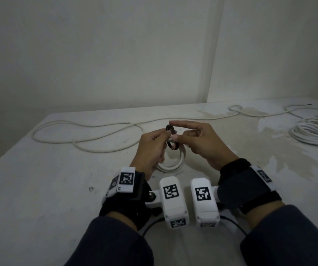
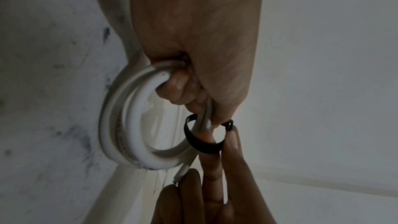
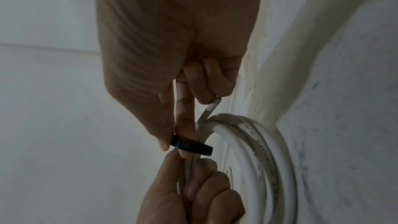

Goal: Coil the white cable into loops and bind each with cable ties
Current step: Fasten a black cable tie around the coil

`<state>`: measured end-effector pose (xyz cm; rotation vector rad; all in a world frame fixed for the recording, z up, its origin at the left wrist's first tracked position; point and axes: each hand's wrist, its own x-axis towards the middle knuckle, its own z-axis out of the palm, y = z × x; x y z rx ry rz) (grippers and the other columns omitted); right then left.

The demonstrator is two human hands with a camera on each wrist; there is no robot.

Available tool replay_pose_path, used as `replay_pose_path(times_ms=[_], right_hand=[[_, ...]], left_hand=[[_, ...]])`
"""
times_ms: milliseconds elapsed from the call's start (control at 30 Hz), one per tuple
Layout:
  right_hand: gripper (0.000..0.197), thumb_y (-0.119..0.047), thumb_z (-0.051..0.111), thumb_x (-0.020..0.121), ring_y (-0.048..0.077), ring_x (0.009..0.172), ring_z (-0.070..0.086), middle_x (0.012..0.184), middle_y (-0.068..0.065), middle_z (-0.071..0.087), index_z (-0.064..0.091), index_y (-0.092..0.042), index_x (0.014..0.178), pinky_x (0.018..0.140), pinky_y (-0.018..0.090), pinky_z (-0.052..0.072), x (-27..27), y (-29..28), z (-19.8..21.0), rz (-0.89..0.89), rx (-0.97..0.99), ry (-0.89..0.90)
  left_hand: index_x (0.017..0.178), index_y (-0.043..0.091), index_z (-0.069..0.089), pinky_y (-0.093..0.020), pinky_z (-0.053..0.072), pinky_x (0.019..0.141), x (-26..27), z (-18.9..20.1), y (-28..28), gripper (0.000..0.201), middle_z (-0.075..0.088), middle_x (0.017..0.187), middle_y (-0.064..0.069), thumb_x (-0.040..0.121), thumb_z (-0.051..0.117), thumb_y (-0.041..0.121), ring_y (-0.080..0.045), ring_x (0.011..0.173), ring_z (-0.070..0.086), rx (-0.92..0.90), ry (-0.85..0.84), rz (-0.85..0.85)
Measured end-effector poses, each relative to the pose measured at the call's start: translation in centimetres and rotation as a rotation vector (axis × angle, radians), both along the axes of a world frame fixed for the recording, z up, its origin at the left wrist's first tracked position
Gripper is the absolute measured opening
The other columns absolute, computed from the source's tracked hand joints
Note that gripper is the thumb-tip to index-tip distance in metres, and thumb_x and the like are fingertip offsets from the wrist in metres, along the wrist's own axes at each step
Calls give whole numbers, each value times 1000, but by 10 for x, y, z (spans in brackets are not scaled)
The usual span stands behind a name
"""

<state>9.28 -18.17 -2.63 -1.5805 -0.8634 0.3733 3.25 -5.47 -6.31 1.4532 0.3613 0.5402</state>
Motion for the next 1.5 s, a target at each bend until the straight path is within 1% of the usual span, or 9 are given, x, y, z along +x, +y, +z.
replay_pose_path(times_ms=[400,567,733,833,900,1033,1167,1300,1500], right_hand=[[35,1,66,86,-1,37,48,38,-11,52,63,-6,119,48,4,38,1,1,0,2,-5,-9],[31,0,65,86,-1,36,47,36,-11,50,64,-5,117,47,4,37,2,0,-1,-9,-2,-25],[25,0,65,87,-1,38,48,35,-11,48,66,-5,112,55,4,39,5,2,-4,-33,6,-68],[22,-1,67,85,-1,44,53,38,-10,53,68,-8,106,65,9,46,6,5,-6,-61,12,-112],[20,0,68,84,1,46,58,41,-7,57,68,-9,102,64,11,47,8,6,-7,-91,29,-126],[20,-1,71,82,14,53,66,54,11,65,69,-9,100,70,23,55,9,6,-8,-109,58,-107],[17,0,70,83,7,47,61,48,0,62,69,-10,96,61,15,49,9,7,-8,-130,62,-113],[13,-4,72,82,2,48,61,48,-5,64,72,-11,93,61,12,48,9,8,-8,-178,86,-109],[12,-9,76,79,18,59,64,64,17,69,74,-17,87,66,28,54,12,9,-10,-269,117,-88]], left_hand=[[92,14,73,-17,21,38,-2,2,0,16,32,48,8,92,59,22,-6,40,24,-20,16,-19],[89,17,73,-17,21,38,-1,2,0,15,34,57,0,91,59,23,-6,40,25,-18,16,-30],[92,16,73,-17,22,37,-1,1,0,18,35,55,0,94,56,23,-7,40,24,10,17,-43],[96,17,72,-17,21,37,-2,1,-1,19,38,47,7,96,54,22,-5,39,24,10,19,-49],[103,18,72,-16,22,37,-1,1,-1,21,34,44,10,97,52,20,-5,39,24,5,12,-42],[111,14,70,-17,22,37,0,0,0,23,30,44,10,97,52,17,-6,39,23,10,-26,-24],[107,13,72,-17,20,38,-2,1,-1,23,29,44,10,97,51,18,-6,40,22,23,-44,-44],[104,11,71,-17,20,37,-2,2,-2,23,32,41,12,98,50,17,-5,38,22,45,-62,-65],[100,2,72,-17,19,38,-4,3,-4,25,31,42,10,97,53,19,-6,39,21,99,-73,-104]])
